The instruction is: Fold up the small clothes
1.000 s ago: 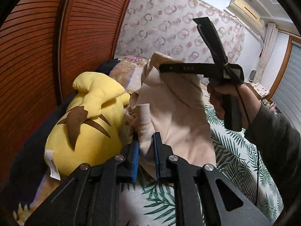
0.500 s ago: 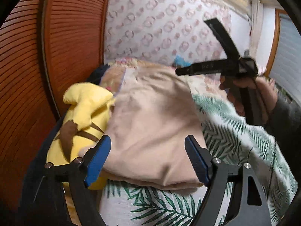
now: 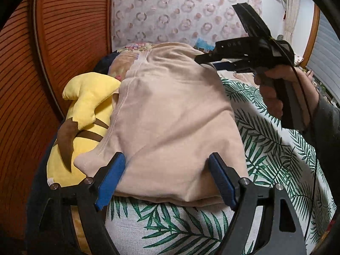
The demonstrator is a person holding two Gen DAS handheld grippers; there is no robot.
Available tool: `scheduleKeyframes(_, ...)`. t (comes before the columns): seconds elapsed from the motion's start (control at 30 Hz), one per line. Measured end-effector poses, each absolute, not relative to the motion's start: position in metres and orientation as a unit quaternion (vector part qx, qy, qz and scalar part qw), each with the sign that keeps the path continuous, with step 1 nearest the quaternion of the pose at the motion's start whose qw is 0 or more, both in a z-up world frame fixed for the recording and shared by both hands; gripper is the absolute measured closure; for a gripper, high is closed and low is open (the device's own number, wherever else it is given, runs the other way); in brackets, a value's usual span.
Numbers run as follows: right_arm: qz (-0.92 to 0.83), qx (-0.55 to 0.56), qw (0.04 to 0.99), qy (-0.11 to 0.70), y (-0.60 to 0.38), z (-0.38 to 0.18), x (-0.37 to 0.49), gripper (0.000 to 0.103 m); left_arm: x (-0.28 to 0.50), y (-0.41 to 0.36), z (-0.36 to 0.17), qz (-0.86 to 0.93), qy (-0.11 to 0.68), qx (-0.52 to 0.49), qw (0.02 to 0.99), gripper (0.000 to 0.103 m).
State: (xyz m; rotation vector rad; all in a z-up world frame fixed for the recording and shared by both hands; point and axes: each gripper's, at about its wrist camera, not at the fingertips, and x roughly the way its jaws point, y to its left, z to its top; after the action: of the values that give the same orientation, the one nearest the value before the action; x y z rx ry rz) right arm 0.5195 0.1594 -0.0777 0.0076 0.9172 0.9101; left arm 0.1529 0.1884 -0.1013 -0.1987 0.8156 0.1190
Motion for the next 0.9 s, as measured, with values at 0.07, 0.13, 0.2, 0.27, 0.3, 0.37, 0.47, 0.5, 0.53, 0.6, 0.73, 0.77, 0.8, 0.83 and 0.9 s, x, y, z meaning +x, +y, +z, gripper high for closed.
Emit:
scheduleKeyframes(0.07, 0.428, 0.021, 0.796, 0.427, 0.157, -0.081, 0.528, 0.089, 0.154, 0.186, -0.103, 0.058, 0.399, -0.092, 0.910, 0.022)
scheduleKeyframes(0.13, 0.422, 0.028, 0.807, 0.412, 0.151, -0.084, 0.532, 0.091, 0.155, 0.185, -0.103, 0.056, 0.403, -0.089, 0.909, 0.021)
scheduleKeyframes(0.2, 0.411, 0.026, 0.820, 0.397, 0.145, -0.082, 0.532, 0.091, 0.157, 0.184, -0.103, 0.056, 0.406, -0.084, 0.908, 0.020)
scheduleKeyframes(0.27, 0.400, 0.009, 0.834, 0.381, 0.146, -0.080, 0.526, 0.091, 0.158, 0.181, -0.104, 0.057, 0.410, -0.077, 0.907, 0.018)
scheduleKeyframes(0.3, 0.396, -0.004, 0.840, 0.370, 0.147, -0.078, 0.520, 0.091, 0.158, 0.179, -0.104, 0.058, 0.412, -0.073, 0.907, 0.018)
scheduleKeyframes(0.37, 0.392, -0.024, 0.850, 0.350, 0.147, -0.074, 0.506, 0.091, 0.159, 0.178, -0.105, 0.060, 0.414, -0.067, 0.906, 0.018)
scheduleKeyframes(0.47, 0.385, -0.046, 0.861, 0.330, 0.144, -0.066, 0.488, 0.086, 0.158, 0.178, -0.104, 0.060, 0.415, -0.067, 0.905, 0.018)
scheduleKeyframes(0.5, 0.384, -0.052, 0.862, 0.326, 0.141, -0.063, 0.482, 0.084, 0.159, 0.179, -0.105, 0.061, 0.416, -0.065, 0.905, 0.016)
scheduleKeyframes(0.53, 0.384, -0.060, 0.864, 0.321, 0.138, -0.060, 0.476, 0.080, 0.161, 0.176, -0.106, 0.057, 0.420, -0.060, 0.904, 0.011)
scheduleKeyframes(0.6, 0.382, -0.075, 0.868, 0.307, 0.131, -0.052, 0.460, 0.074, 0.163, 0.172, -0.108, 0.056, 0.426, -0.046, 0.902, 0.007)
scheduleKeyframes(0.73, 0.386, -0.093, 0.871, 0.289, 0.110, -0.044, 0.429, 0.061, 0.163, 0.173, -0.108, 0.056, 0.426, -0.048, 0.901, 0.007)
scheduleKeyframes(0.77, 0.386, -0.097, 0.872, 0.286, 0.104, -0.041, 0.418, 0.059, 0.163, 0.173, -0.108, 0.057, 0.426, -0.047, 0.901, 0.007)
scheduleKeyframes(0.8, 0.387, -0.100, 0.872, 0.282, 0.097, -0.041, 0.409, 0.057, 0.163, 0.172, -0.108, 0.058, 0.427, -0.045, 0.901, 0.007)
scheduleKeyframes(0.83, 0.387, -0.102, 0.873, 0.279, 0.090, -0.040, 0.401, 0.056, 0.163, 0.171, -0.107, 0.058, 0.427, -0.044, 0.901, 0.007)
scheduleKeyframes(0.9, 0.389, -0.106, 0.873, 0.274, 0.074, -0.036, 0.381, 0.054, 0.163, 0.171, -0.108, 0.059, 0.427, -0.044, 0.901, 0.007)
